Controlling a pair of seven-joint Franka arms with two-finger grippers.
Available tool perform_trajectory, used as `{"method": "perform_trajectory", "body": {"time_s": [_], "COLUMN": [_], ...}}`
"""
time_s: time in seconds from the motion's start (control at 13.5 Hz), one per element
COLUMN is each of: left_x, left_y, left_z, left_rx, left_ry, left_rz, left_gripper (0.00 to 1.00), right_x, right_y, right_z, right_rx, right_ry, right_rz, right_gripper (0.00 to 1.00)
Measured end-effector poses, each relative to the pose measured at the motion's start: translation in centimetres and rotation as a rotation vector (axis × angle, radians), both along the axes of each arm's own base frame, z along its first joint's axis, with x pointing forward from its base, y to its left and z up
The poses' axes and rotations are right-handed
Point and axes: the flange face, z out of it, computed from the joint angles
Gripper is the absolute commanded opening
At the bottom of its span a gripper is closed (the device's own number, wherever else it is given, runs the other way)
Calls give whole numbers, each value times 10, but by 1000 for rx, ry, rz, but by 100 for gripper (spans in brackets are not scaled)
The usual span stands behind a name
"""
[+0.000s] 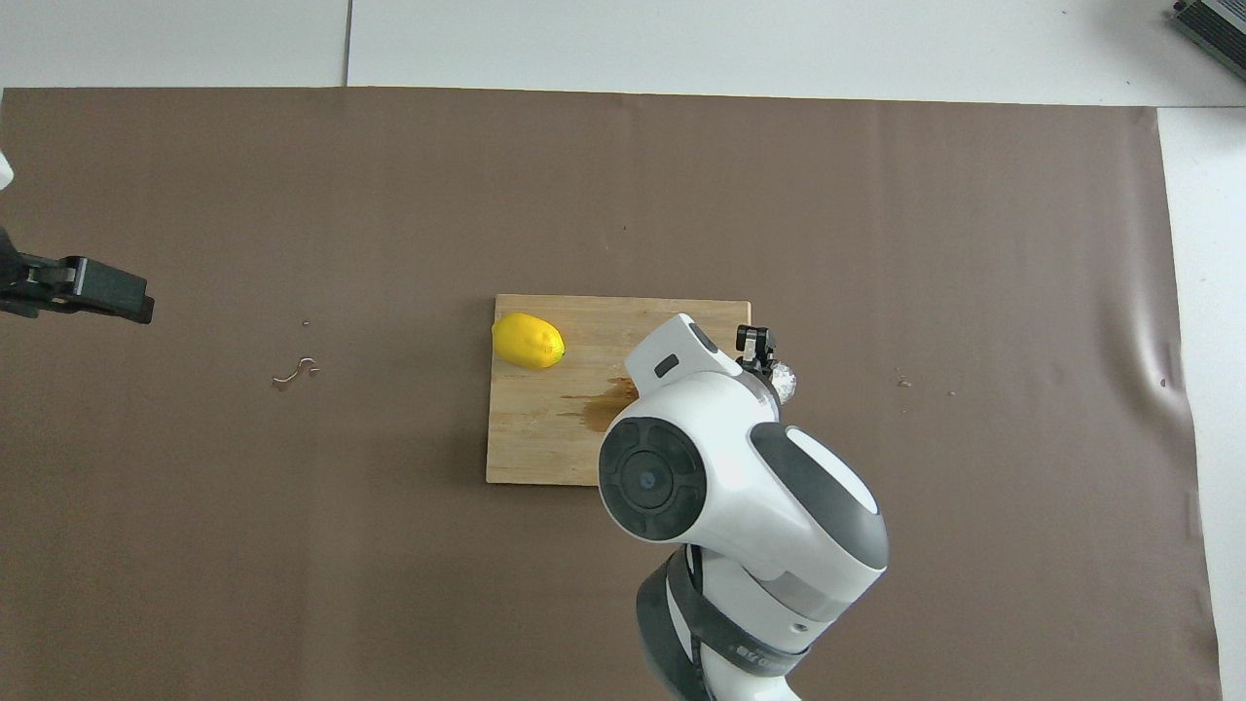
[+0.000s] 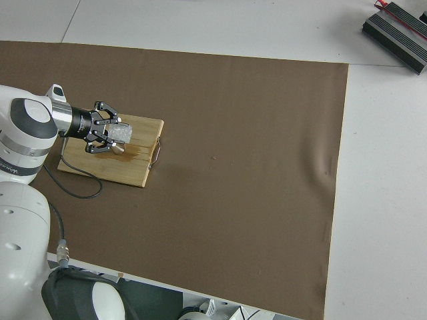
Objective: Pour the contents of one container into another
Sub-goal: 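Turn the white cup upright and carry it beside the board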
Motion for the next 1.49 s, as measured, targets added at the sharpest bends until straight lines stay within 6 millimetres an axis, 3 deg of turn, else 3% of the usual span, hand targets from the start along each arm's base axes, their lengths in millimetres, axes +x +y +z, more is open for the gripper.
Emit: {"method": "perform_trajectory", "body": {"time_s": [0.3,0.82,1.19,1.49], "left_x": [0,0,0,0], "left_y": [0,-1,-1,-1], "left_z": [0,0,0,0], "left_rx": [0,0,0,0], "left_ry": [0,0,0,0], "left_rz": [0,-1,-1,-1], "left_gripper": [100,100,100,100], "right_x": [27,66,75,67], "right_y": [-42,-140,-224,-278], "right_z": [-7,-29,-52,-79], "right_rx": [115,354,543,669], "right_ry": [85,201,246,267], "right_rz": [-15,-23,-26,13], "right_gripper": [0,0,0,0]}}
